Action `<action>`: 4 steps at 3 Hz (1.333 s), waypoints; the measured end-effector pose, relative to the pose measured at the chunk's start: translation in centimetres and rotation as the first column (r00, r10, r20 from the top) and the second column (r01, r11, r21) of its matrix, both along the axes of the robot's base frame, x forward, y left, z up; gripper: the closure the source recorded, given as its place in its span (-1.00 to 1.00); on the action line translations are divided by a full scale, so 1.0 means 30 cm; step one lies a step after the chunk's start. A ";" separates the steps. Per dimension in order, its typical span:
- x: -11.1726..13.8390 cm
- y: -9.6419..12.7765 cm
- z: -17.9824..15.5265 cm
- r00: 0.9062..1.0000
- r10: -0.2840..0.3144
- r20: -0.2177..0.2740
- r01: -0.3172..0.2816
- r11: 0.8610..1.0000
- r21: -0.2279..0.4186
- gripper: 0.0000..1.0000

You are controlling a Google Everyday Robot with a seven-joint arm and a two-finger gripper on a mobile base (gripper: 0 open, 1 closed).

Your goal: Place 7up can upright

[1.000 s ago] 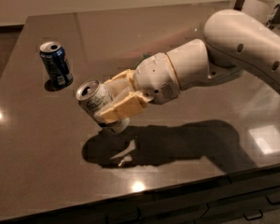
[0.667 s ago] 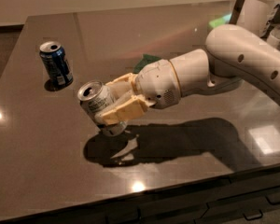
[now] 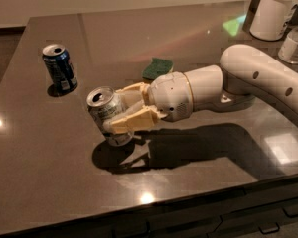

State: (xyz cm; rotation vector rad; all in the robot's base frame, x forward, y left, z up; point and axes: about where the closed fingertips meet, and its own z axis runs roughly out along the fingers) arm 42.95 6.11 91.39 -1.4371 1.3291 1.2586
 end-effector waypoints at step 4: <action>0.012 0.025 -0.039 1.000 0.020 -0.017 -0.017 0.990 0.139 -1.00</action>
Offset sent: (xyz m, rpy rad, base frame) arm 0.0070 0.0003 -0.0192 0.1598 0.0460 -0.0030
